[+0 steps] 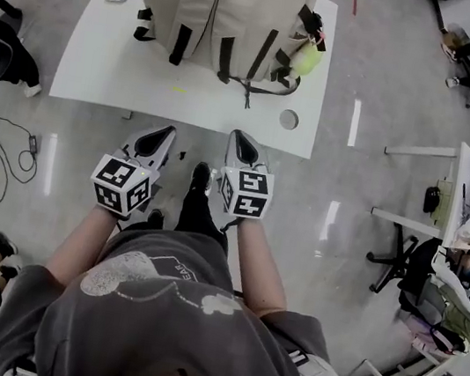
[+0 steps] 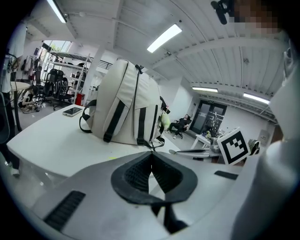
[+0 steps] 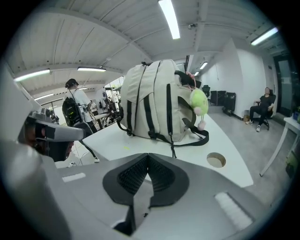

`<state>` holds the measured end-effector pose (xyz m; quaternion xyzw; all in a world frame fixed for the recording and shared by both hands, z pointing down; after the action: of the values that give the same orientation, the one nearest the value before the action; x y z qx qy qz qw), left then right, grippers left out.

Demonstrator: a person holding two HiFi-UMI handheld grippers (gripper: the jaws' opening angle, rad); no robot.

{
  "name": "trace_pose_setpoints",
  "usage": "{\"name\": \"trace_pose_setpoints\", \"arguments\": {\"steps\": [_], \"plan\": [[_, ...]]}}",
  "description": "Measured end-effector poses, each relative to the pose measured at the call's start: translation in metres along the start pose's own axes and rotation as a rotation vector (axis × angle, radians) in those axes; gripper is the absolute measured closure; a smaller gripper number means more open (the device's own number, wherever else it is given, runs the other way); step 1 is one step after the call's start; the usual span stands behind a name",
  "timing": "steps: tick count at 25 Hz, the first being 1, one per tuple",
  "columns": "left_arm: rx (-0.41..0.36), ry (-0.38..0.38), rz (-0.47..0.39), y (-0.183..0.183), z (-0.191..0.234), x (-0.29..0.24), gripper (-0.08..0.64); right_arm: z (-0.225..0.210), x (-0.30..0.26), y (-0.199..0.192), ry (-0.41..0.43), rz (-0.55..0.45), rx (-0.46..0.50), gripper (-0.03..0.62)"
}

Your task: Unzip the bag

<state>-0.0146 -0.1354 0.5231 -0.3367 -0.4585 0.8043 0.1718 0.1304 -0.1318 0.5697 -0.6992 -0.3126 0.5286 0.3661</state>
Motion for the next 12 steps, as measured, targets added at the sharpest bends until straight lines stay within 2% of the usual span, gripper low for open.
{"name": "trace_pose_setpoints", "arguments": {"steps": [7,12], "plan": [[-0.001,-0.015,-0.042,-0.025,-0.001,0.085,0.554,0.07,0.059,-0.022,-0.032,-0.033,0.041,0.592],[-0.044,-0.052,-0.078,-0.038,-0.012,0.134,0.554,0.12,0.096,-0.047,-0.033,-0.037,0.086,0.592]]}}
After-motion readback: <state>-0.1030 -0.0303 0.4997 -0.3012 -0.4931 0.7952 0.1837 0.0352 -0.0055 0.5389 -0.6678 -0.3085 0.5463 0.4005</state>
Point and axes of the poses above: the fingertips, and each gripper's own axes: x backward along the fingers, z to its left, y out of its top, the point moved 1 cm from there along x, backward along the fingers, and after that the axes turned 2 degrees about -z, right-handed, at the moved point
